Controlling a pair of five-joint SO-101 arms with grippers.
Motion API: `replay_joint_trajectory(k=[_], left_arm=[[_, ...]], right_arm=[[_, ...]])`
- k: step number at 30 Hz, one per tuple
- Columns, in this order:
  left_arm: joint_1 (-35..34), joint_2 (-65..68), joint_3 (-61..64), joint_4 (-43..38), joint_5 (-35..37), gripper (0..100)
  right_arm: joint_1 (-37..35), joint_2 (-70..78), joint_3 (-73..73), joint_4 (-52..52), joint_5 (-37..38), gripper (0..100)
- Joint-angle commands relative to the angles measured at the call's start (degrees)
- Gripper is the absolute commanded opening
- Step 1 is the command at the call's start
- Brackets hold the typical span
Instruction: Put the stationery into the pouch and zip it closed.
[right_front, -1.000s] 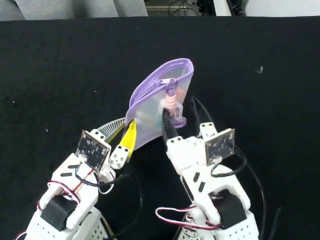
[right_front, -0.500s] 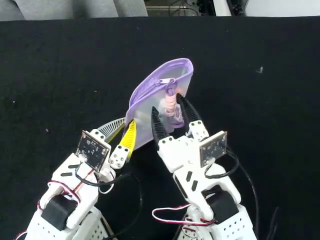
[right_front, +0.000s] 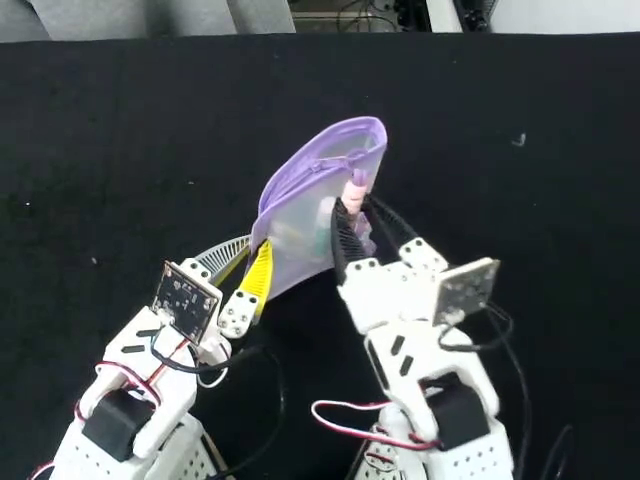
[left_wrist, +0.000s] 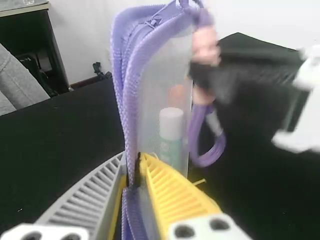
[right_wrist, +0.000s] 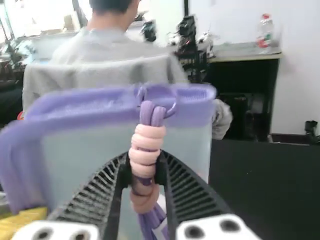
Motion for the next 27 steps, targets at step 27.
replay_joint_trajectory(k=[27], left_arm=[[-0.7,0.4,2.2,-0.4,-12.9,3]], right_arm=[[8.3,10.8,-31.8,14.0,14.7,1.1]])
